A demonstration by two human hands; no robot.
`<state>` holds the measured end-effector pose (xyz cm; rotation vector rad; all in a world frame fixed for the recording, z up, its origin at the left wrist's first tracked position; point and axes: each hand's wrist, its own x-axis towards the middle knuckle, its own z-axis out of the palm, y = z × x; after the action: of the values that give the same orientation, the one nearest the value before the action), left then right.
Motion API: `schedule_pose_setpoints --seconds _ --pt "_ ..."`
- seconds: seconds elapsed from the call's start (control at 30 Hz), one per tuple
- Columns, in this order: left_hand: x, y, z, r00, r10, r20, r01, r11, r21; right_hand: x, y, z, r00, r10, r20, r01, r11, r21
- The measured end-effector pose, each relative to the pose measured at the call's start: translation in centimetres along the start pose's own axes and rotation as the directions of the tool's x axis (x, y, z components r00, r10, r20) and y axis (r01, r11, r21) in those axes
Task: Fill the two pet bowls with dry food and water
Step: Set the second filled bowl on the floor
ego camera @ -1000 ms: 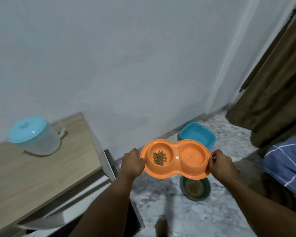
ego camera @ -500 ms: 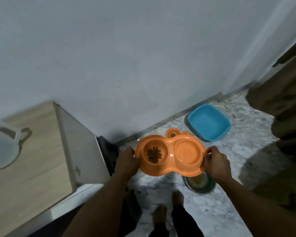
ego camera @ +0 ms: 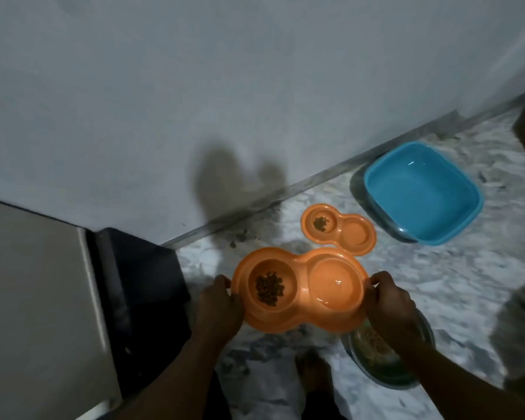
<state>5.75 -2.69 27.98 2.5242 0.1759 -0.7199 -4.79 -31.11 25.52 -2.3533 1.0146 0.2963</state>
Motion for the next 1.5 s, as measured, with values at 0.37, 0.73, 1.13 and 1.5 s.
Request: schedule_pose_setpoints --seconds 0.37,0.73,1.13,1.5 --pt "15.4 -11.2 18.5 1.0 -0.021 0.014 0.022 0.998 -0.065 14.4 8.6 21.3 0.99 -0.138 0.019 0.139 0.987 -0.081" --pt "22.8 -14.5 23.9 0.998 -0.068 0.006 0.068 0.996 -0.05 20.5 9.5 29.3 0.976 -0.218 0.014 0.218 0.974 -0.053" --pt "22.6 -14.0 24.1 0.991 -0.101 0.089 0.102 0.995 -0.002 21.2 9.0 29.2 0.973 -0.201 0.117 0.217 0.965 -0.145" --pt "5.2 -5.9 9.2 0.984 -0.047 0.17 0.057 0.997 -0.058 6.3 0.8 13.1 0.896 -0.312 0.315 0.383 0.903 -0.193"
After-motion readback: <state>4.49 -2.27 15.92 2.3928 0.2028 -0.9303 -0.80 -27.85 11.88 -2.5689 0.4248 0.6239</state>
